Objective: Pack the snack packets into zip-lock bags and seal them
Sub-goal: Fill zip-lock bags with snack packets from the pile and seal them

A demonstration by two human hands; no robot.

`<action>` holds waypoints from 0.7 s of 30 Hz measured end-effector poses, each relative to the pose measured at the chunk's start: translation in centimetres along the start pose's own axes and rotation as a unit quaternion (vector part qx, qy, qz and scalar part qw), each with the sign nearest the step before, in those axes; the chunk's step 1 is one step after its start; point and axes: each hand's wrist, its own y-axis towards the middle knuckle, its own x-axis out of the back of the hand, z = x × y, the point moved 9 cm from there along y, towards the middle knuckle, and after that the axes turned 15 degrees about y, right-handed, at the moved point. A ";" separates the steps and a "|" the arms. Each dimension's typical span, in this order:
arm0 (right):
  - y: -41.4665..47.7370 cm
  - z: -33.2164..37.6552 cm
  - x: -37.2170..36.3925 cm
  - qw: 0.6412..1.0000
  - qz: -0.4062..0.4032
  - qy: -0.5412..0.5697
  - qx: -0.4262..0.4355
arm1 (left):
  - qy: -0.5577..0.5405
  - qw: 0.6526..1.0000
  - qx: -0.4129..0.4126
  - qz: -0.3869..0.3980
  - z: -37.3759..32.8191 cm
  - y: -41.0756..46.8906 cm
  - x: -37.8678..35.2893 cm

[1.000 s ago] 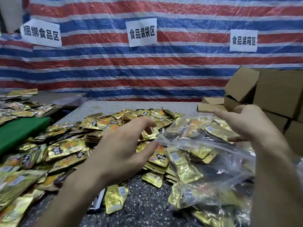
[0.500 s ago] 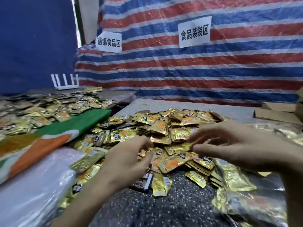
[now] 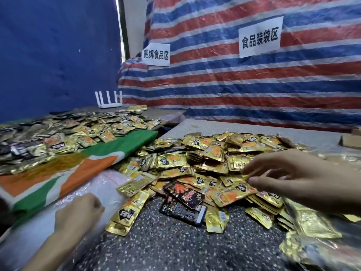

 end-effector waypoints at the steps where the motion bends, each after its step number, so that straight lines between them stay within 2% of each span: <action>1: -0.1 0.1 0.1 1.000 -0.002 -0.002 0.002 | -0.019 1.000 0.002 0.007 0.2 0.1 0.1; 4: -0.4 0.4 0.1 1.000 -0.001 -0.010 0.010 | -0.039 0.997 -0.022 0.064 0.3 0.9 -0.1; 6: -0.4 0.5 0.0 1.000 0.001 -0.011 0.014 | -0.030 0.997 -0.022 0.071 0.7 1.6 0.5; 8: -0.4 0.4 0.0 1.000 -0.002 -0.011 0.015 | -0.009 0.999 0.000 0.049 1.6 2.3 2.0; 11: -0.4 0.4 0.1 1.000 -0.008 -0.010 0.011 | -0.034 0.999 0.002 0.020 1.7 2.4 5.3; 14: -0.4 0.8 0.2 1.000 -0.021 -0.003 0.020 | -0.099 0.993 -0.056 -0.023 -0.9 1.1 9.5; 16: -0.4 1.2 0.5 0.998 -0.043 0.006 0.036 | -0.224 0.963 -0.148 -0.019 -4.3 -1.0 12.4; 18: -0.4 1.8 1.0 0.995 -0.074 0.007 0.061 | -0.329 0.912 -0.244 0.007 -8.1 -3.6 15.3; 21: -0.3 2.7 1.3 0.989 -0.109 -0.006 0.103 | -0.376 0.858 -0.349 0.032 -13.5 -6.6 18.0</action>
